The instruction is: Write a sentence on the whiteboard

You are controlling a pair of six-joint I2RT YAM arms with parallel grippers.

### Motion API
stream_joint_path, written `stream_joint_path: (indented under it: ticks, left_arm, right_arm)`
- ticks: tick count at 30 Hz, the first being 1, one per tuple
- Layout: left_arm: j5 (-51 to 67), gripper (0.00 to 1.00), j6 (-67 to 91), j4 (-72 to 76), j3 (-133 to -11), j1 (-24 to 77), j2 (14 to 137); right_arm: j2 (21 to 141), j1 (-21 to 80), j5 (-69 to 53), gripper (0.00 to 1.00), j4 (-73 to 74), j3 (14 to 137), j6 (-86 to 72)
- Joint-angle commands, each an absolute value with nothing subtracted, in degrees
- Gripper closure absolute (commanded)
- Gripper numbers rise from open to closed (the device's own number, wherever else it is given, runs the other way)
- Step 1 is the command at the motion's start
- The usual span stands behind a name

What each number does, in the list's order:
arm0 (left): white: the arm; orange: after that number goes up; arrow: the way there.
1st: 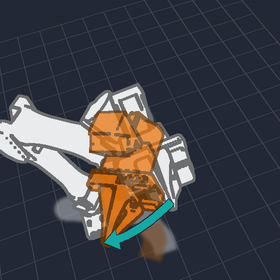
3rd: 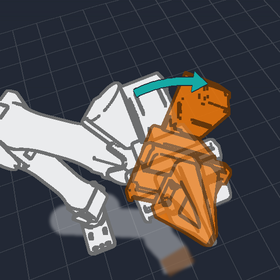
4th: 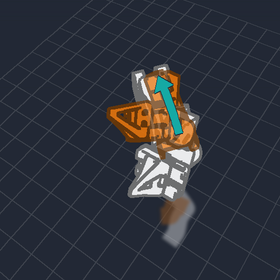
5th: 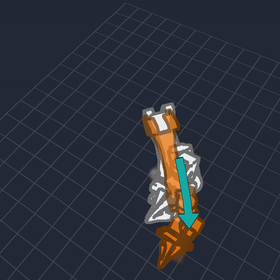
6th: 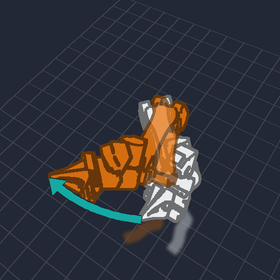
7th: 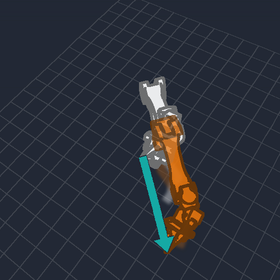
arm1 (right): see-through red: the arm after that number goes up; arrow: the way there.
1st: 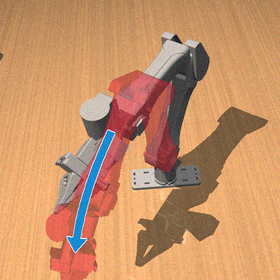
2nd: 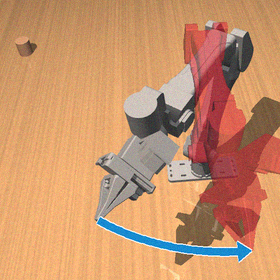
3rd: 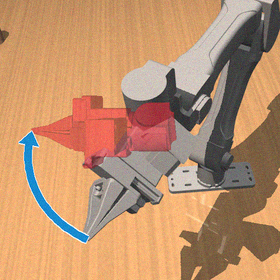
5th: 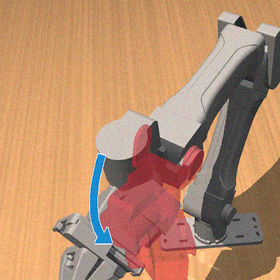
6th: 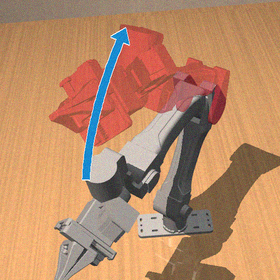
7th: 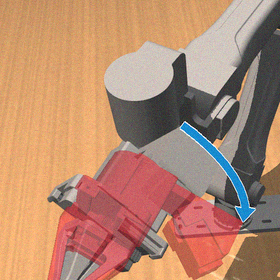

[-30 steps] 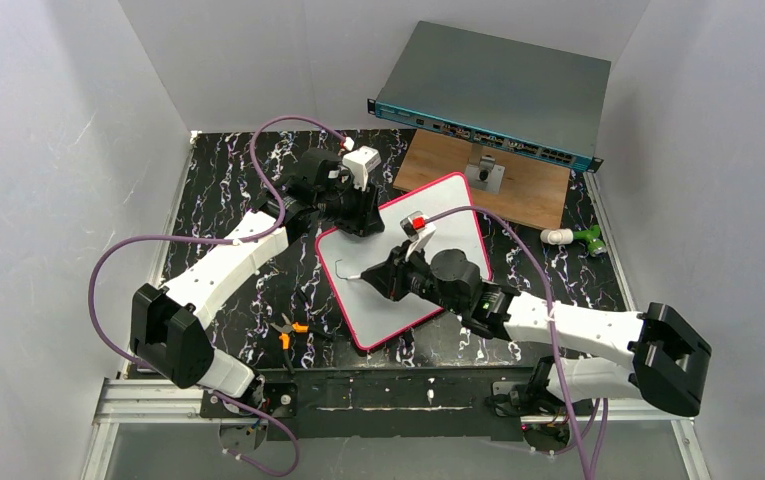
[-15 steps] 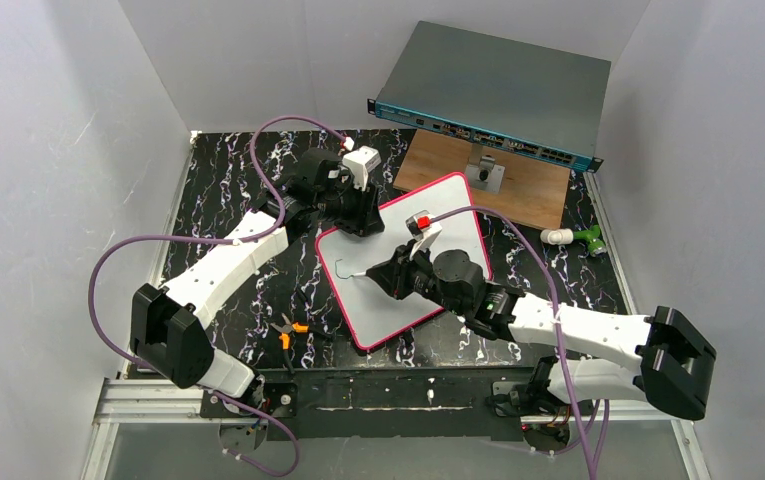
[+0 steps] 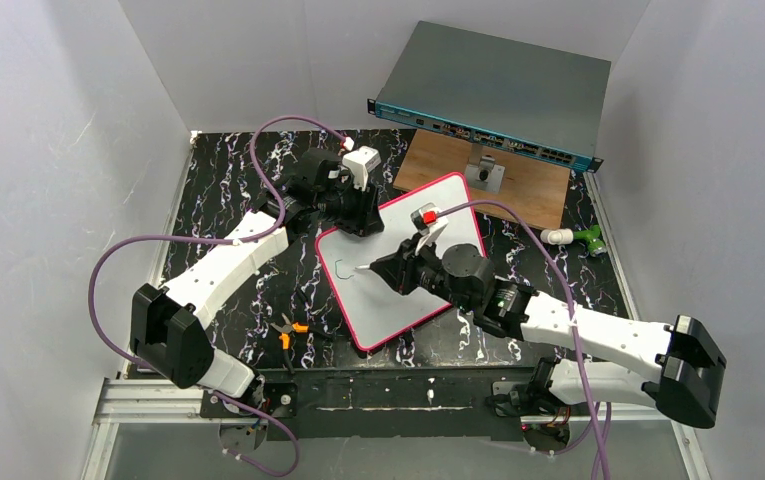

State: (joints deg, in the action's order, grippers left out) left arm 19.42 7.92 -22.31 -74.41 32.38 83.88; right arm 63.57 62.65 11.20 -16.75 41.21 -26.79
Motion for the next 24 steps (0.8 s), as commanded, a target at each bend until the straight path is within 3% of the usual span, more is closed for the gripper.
stream_joint_path:
  ticks: [1,24]
  left_arm:
    - [18.99,1.0,6.92,-20.06,-74.63,32.26,79.99]
    - [19.1,1.0,6.68,-20.67,-75.9,32.28,79.56]
  right_arm:
    - [62.36,62.67,11.69,0.99,-17.06,44.08,-25.93]
    - [66.06,61.03,13.84,0.99,-12.75,49.32,-21.46]
